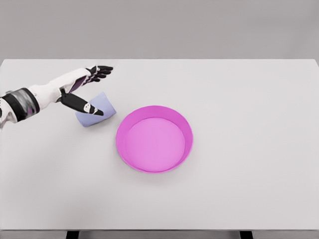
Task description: Flip the cup with left arm and place it on the plate
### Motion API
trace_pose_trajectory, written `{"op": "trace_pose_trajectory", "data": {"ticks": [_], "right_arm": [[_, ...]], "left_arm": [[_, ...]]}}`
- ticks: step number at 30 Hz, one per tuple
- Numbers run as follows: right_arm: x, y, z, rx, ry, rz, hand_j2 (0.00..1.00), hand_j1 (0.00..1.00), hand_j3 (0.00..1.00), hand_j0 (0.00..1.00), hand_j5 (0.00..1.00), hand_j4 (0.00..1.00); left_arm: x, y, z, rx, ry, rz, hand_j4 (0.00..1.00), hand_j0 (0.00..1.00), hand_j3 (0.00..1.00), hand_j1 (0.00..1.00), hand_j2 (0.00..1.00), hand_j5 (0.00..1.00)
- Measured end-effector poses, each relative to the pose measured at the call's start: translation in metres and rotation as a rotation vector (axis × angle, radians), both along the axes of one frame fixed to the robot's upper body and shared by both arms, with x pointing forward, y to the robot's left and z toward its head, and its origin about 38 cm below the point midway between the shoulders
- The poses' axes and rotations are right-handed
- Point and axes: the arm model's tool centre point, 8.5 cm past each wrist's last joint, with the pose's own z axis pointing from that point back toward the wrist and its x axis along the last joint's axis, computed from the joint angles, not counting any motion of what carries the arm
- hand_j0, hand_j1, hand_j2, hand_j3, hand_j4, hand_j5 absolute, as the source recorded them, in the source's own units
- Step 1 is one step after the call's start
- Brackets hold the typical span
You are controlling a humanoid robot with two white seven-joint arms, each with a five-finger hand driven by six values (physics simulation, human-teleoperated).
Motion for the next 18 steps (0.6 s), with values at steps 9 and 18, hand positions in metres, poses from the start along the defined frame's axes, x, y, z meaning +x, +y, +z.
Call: {"op": "trace_pose_trajectory", "data": {"ticks": [9, 18], "right_arm": [[0.000, 0.000, 0.000, 0.000, 0.000, 0.000, 1.00, 1.00, 1.00, 1.00, 1.00, 1.00], [0.000, 0.000, 0.000, 0.000, 0.000, 0.000, 1.00, 1.00, 1.00, 1.00, 1.00, 1.00]], "left_arm": [[0.000, -0.011, -0.010, 0.079, -0.006, 0.007, 1.00, 1.00, 1.00, 1.00, 1.00, 1.00], [0.008, -0.020, -0.013, 0.076, -0.014, 0.001, 1.00, 1.00, 1.00, 1.00, 1.00, 1.00]]}}
